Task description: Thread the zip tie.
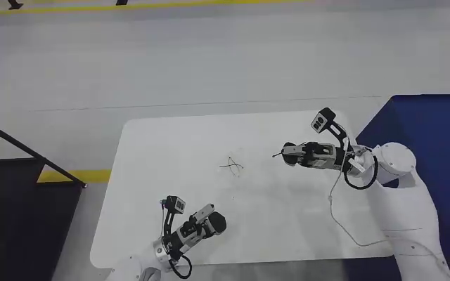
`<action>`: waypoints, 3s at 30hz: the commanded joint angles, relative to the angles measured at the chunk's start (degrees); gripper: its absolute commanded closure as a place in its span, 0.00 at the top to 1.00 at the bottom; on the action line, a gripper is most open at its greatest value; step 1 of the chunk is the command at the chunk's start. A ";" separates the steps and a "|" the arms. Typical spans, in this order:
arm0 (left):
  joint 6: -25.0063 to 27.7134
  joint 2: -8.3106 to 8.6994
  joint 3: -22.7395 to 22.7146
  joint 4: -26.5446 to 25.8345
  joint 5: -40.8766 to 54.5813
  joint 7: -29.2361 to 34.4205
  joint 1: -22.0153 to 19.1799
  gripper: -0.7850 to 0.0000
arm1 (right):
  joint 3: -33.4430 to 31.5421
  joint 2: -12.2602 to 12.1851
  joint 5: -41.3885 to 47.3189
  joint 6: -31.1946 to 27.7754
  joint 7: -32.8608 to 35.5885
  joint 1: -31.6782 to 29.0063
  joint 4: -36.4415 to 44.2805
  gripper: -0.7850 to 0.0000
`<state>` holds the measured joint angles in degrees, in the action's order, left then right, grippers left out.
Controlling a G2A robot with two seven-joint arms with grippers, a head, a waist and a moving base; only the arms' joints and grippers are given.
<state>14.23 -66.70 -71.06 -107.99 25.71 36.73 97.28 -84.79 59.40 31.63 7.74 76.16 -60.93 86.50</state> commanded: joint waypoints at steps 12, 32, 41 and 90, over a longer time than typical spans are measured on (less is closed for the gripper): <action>0.00 0.00 0.00 0.00 0.00 0.00 0.00 1.00 | -0.88 -0.68 -0.11 -1.46 3.05 -1.73 -2.30 0.00; -24.22 -2.96 17.78 -13.12 -40.50 -20.50 -16.98 1.00 | -13.83 -3.25 -1.17 -5.61 3.02 -2.02 -6.37 0.00; -35.81 -7.13 31.79 -7.08 -60.55 -27.27 -33.47 1.00 | -15.41 -3.48 1.20 -4.70 3.31 -1.63 -7.83 0.00; -65.23 -26.15 45.94 61.47 -25.36 16.55 -84.92 0.41 | -15.41 -3.48 1.20 -4.70 3.31 -1.63 -7.83 0.00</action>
<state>-50.91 -91.96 -26.56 -48.38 -0.31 53.37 12.69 -100.20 55.92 32.83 3.04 79.47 -62.56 78.67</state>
